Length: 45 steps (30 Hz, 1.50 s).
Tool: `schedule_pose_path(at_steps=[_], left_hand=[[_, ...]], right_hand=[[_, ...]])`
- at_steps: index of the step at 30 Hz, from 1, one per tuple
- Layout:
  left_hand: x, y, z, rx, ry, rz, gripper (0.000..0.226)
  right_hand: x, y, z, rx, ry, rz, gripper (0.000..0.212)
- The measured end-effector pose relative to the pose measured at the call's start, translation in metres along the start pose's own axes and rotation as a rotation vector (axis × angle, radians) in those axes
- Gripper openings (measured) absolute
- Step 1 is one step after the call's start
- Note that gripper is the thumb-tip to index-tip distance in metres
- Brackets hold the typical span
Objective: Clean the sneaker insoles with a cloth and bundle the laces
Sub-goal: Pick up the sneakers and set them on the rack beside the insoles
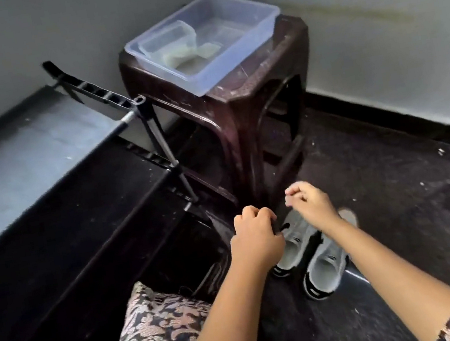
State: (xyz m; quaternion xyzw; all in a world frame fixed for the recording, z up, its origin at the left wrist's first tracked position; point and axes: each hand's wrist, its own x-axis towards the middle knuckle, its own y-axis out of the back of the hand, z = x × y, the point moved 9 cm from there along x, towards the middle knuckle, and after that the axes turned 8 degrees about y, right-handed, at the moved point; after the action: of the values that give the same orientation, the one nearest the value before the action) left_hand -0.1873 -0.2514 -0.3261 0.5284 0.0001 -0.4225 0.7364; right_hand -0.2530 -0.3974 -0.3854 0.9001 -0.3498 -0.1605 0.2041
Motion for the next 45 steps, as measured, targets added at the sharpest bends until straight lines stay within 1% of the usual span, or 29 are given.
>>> schedule_pose_path(at_steps=[1, 4, 6, 9, 10, 12, 13, 15, 16, 18, 22, 25, 28, 30, 32, 35, 38, 40, 42, 44, 45], left_hand=[[0.004, -0.016, 0.001, 0.044, 0.008, -0.039, 0.033], [0.012, -0.06, -0.001, 0.187, 0.022, -0.152, 0.038], [0.016, -0.084, -0.009, 0.289, 0.028, -0.224, 0.042], [0.023, -0.112, -0.021, 0.405, 0.04, -0.301, 0.044], [0.025, -0.117, -0.025, 0.427, 0.045, -0.319, 0.043], [0.03, -0.127, -0.028, 0.448, 0.049, -0.353, 0.043], [0.032, -0.131, -0.027, 0.45, 0.05, -0.366, 0.044], [0.035, -0.136, -0.025, 0.446, 0.045, -0.38, 0.043], [0.036, -0.14, -0.023, 0.445, 0.038, -0.387, 0.043], [0.038, -0.147, -0.019, 0.444, 0.023, -0.395, 0.042], [0.038, -0.161, -0.012, 0.47, -0.015, -0.429, 0.045], [0.037, -0.166, -0.014, 0.482, -0.018, -0.456, 0.048], [0.039, -0.168, -0.022, 0.49, 0.004, -0.465, 0.047], [0.039, -0.168, -0.026, 0.498, 0.02, -0.475, 0.046], [0.04, -0.168, -0.027, 0.502, 0.028, -0.48, 0.046], [0.04, -0.171, -0.025, 0.498, 0.017, -0.48, 0.048], [0.041, -0.175, -0.024, 0.5, -0.03, -0.466, 0.056], [0.044, -0.173, -0.019, 0.481, -0.08, -0.413, 0.067], [0.048, -0.169, -0.012, 0.453, -0.138, -0.337, 0.075], [0.05, -0.165, -0.007, 0.427, -0.173, -0.278, 0.073], [0.051, -0.163, -0.005, 0.395, -0.175, -0.261, 0.069]], right_hand=[[-0.007, -0.008, 0.029, -0.04, -0.065, -0.042, 0.008], [-0.035, -0.036, 0.113, -0.169, -0.286, -0.169, 0.024], [-0.055, -0.057, 0.153, -0.233, -0.382, -0.267, 0.039], [-0.075, -0.088, 0.2, -0.372, -0.471, -0.429, 0.062], [-0.081, -0.095, 0.215, -0.399, -0.536, -0.442, 0.062], [-0.089, -0.105, 0.238, -0.453, -0.633, -0.475, 0.055], [-0.091, -0.109, 0.243, -0.493, -0.652, -0.495, 0.056], [-0.092, -0.117, 0.235, -0.558, -0.595, -0.56, 0.056], [-0.093, -0.121, 0.233, -0.577, -0.581, -0.585, 0.06], [-0.096, -0.127, 0.234, -0.563, -0.569, -0.604, 0.061], [-0.096, -0.129, 0.239, -0.588, -0.563, -0.543, 0.056], [-0.086, -0.131, 0.24, -0.624, -0.547, -0.548, 0.046], [-0.077, -0.131, 0.238, -0.508, -0.557, -0.553, 0.035], [-0.076, -0.126, 0.234, -0.483, -0.549, -0.578, 0.027], [-0.08, -0.12, 0.232, -0.481, -0.533, -0.565, 0.022], [-0.081, -0.111, 0.221, -0.502, -0.461, -0.512, 0.028], [-0.075, -0.09, 0.198, -0.5, -0.392, -0.445, 0.027], [-0.069, -0.074, 0.178, -0.533, -0.351, -0.418, 0.03], [-0.064, -0.059, 0.156, -0.583, -0.288, -0.399, 0.04], [-0.061, -0.045, 0.127, -0.604, -0.209, -0.38, 0.047], [-0.061, -0.04, 0.112, -0.604, -0.168, -0.376, 0.047]])
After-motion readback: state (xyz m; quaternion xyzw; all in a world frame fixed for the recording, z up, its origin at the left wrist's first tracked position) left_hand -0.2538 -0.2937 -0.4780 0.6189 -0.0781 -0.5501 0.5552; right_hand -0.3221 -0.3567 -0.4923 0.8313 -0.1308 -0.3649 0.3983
